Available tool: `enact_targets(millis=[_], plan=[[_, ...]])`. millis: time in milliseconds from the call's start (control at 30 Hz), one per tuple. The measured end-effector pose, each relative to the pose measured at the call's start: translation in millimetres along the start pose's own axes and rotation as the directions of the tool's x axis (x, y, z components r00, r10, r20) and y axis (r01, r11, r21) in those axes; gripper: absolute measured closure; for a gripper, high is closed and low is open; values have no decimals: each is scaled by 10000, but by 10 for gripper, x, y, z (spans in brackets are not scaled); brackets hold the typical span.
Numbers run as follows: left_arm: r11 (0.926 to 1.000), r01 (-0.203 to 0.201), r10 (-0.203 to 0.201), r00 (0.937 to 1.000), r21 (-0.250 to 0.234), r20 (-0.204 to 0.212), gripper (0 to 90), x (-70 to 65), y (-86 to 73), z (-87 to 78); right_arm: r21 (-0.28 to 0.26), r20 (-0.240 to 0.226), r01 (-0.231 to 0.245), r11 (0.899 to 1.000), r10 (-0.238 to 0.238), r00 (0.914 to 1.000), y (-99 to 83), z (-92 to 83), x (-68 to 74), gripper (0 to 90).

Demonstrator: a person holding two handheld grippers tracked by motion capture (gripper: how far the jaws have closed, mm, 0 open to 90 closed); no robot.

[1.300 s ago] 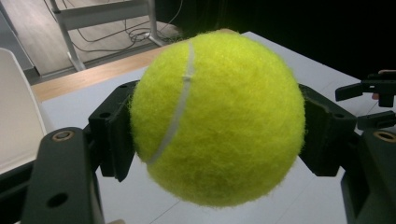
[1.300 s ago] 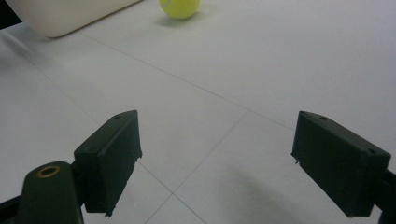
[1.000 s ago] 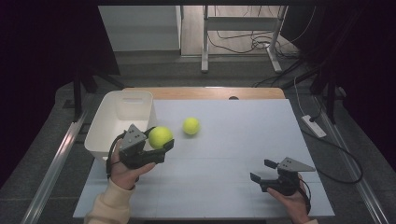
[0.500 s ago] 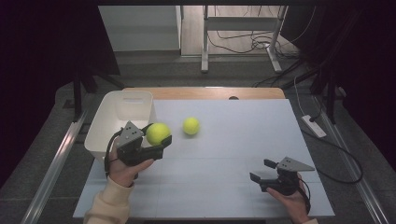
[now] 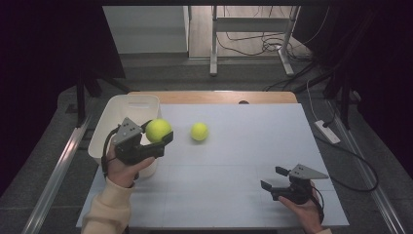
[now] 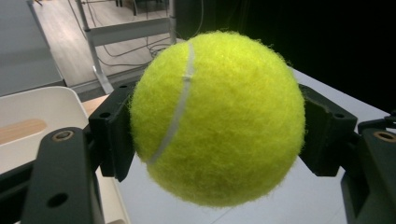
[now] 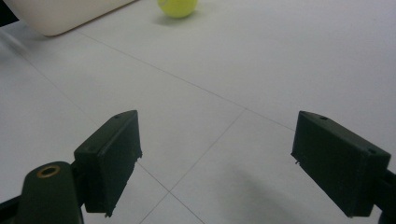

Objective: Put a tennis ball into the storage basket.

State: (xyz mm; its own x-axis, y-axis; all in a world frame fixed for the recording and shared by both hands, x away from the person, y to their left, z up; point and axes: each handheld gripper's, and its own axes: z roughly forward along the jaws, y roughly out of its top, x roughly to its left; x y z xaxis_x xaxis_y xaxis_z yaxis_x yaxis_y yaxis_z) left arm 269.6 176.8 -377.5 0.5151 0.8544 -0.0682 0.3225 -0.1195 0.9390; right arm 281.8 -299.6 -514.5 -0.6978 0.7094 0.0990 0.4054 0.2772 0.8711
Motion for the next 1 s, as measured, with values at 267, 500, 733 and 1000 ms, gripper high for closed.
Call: enact_targets(millis=[267,500,733,1000], plan=[[10000,43,-42,9997,32,-257,262,94,75,-10,5,7,11,10000,-11,10000,1,4,-3,154],[9999,122,-121,9989,19,-456,262,184,142,-27,0,21,-12,10000,12,10000,0,0,-2,154],[9997,226,-222,9978,59,-631,262,266,186,-46,16,76,-48,10000,48,10000,-1,-4,-6,154],[9991,416,-404,9947,102,-942,262,413,254,-85,-4,49,-43,10000,43,10000,-1,-4,-5,154]])
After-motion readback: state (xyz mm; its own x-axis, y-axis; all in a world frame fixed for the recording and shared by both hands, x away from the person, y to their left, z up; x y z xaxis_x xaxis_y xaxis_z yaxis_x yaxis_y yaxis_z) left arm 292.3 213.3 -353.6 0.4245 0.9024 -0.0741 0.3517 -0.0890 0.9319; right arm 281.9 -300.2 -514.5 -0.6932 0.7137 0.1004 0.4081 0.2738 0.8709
